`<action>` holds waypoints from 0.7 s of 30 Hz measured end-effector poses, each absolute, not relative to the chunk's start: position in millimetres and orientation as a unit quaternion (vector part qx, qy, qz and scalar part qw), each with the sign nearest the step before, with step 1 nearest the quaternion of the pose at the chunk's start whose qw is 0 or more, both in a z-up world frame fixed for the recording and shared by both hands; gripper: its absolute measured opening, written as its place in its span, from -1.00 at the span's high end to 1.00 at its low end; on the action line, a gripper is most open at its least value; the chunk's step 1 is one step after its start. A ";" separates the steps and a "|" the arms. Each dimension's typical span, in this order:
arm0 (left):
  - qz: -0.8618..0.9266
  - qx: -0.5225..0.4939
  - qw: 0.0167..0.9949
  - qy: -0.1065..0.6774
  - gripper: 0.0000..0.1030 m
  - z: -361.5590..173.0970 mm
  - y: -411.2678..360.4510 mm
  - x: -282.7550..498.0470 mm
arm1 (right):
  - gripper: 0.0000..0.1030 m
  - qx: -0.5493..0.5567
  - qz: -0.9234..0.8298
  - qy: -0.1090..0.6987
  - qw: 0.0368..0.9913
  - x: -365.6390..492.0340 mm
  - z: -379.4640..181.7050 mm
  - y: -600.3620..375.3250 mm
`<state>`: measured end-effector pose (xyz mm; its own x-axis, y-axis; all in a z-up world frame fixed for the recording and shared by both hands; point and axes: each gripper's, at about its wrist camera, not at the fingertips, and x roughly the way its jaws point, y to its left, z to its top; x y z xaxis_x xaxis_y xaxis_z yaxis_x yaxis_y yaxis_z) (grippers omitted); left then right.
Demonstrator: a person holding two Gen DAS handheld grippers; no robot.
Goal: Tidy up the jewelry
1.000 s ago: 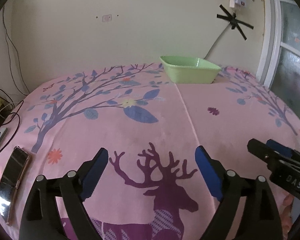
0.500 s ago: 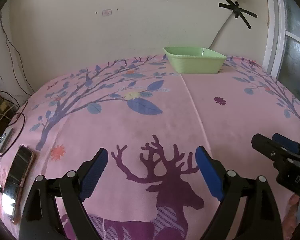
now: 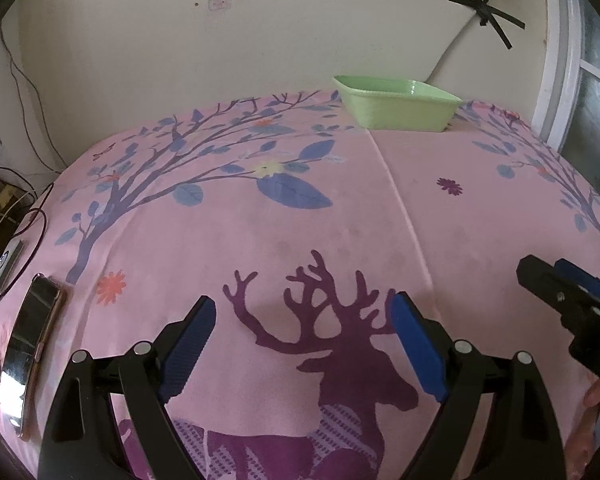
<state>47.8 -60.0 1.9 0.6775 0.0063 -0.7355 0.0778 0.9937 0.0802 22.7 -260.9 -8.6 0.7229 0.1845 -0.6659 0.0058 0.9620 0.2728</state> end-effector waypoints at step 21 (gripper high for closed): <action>-0.013 0.063 0.912 0.404 -0.46 1.0 -62.1 45.7 | -0.42 0.136 0.048 0.366 0.919 23.2 -7.9 -262.0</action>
